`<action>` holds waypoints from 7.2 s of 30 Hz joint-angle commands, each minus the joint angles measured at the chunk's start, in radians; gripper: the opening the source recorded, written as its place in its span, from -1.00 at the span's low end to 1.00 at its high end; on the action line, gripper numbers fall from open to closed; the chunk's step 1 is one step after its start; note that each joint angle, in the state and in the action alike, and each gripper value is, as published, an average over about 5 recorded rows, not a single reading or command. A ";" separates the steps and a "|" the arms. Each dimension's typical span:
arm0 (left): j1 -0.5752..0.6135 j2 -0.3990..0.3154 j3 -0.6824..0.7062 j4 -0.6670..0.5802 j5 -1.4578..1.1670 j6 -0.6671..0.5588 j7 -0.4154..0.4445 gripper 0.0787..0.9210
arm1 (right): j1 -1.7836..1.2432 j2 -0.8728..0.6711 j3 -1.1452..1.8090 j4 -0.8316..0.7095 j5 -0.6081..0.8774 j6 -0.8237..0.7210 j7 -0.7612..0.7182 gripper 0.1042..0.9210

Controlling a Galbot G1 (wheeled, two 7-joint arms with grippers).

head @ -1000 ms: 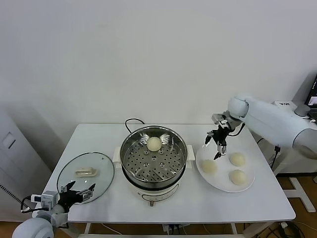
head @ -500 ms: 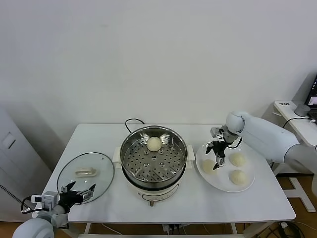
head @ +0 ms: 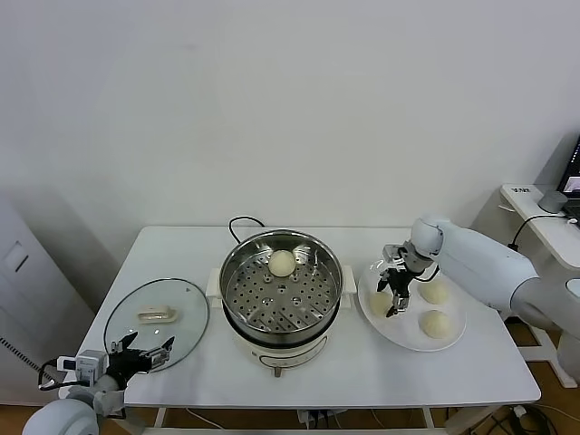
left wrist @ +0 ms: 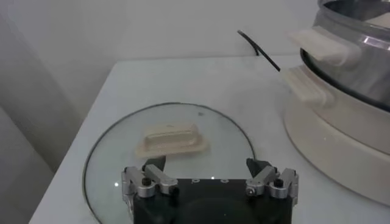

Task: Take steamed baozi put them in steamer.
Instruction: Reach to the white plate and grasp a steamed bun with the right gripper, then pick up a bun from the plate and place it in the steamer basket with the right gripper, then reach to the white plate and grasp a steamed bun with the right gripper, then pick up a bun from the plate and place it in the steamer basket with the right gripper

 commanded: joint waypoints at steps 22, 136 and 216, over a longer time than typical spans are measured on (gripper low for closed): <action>-0.006 0.003 0.004 -0.003 0.001 0.007 -0.010 0.77 | 0.741 -0.134 -0.575 0.400 0.508 -0.125 -0.121 -0.05; -0.017 -0.004 0.003 -0.010 0.000 0.009 -0.016 0.77 | 0.278 -0.354 -0.244 0.329 0.061 -0.049 -0.099 0.76; -0.027 -0.023 0.032 -0.015 0.030 0.027 -0.030 0.77 | 0.510 0.082 -0.034 0.404 0.119 0.478 -0.124 -0.05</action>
